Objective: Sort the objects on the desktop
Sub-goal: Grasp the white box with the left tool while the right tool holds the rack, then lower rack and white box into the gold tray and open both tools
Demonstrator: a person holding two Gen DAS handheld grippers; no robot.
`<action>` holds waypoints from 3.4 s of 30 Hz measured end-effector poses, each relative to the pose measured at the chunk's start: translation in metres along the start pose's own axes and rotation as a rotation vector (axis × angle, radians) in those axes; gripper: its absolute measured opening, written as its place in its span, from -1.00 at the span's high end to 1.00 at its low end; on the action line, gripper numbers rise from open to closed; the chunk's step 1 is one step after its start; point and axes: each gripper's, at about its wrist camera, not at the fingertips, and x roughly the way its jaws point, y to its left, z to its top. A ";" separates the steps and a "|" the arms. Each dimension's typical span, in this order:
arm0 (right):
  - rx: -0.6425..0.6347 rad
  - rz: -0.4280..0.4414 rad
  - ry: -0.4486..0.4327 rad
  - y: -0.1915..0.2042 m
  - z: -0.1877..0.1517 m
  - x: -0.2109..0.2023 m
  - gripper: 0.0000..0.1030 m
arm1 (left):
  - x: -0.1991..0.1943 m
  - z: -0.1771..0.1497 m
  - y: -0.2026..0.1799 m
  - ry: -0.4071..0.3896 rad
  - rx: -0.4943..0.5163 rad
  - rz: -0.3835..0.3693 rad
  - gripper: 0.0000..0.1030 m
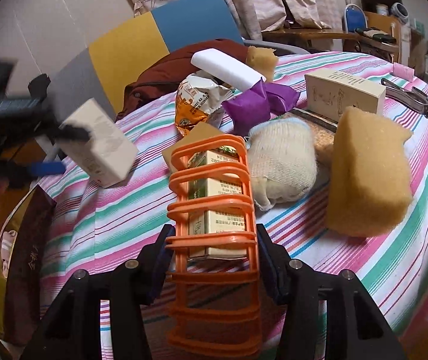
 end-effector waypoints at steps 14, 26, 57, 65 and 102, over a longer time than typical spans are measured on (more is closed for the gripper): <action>0.048 -0.003 0.045 -0.002 0.004 -0.007 -0.04 | -0.013 -0.006 0.006 0.006 0.020 0.018 -0.55; 0.014 0.002 0.062 -0.001 0.000 -0.011 -0.49 | 0.044 0.052 0.038 0.151 -0.325 0.055 -0.68; -0.001 0.015 -0.011 0.004 0.005 -0.040 0.03 | 0.028 -0.048 0.018 0.112 -0.029 0.038 0.00; -0.038 0.070 -0.018 0.025 -0.001 -0.055 0.03 | -0.007 -0.075 0.021 0.076 0.005 -0.032 0.00; -0.314 0.364 0.363 0.330 -0.010 0.021 0.03 | -0.104 -0.121 0.268 0.102 -0.182 0.187 0.00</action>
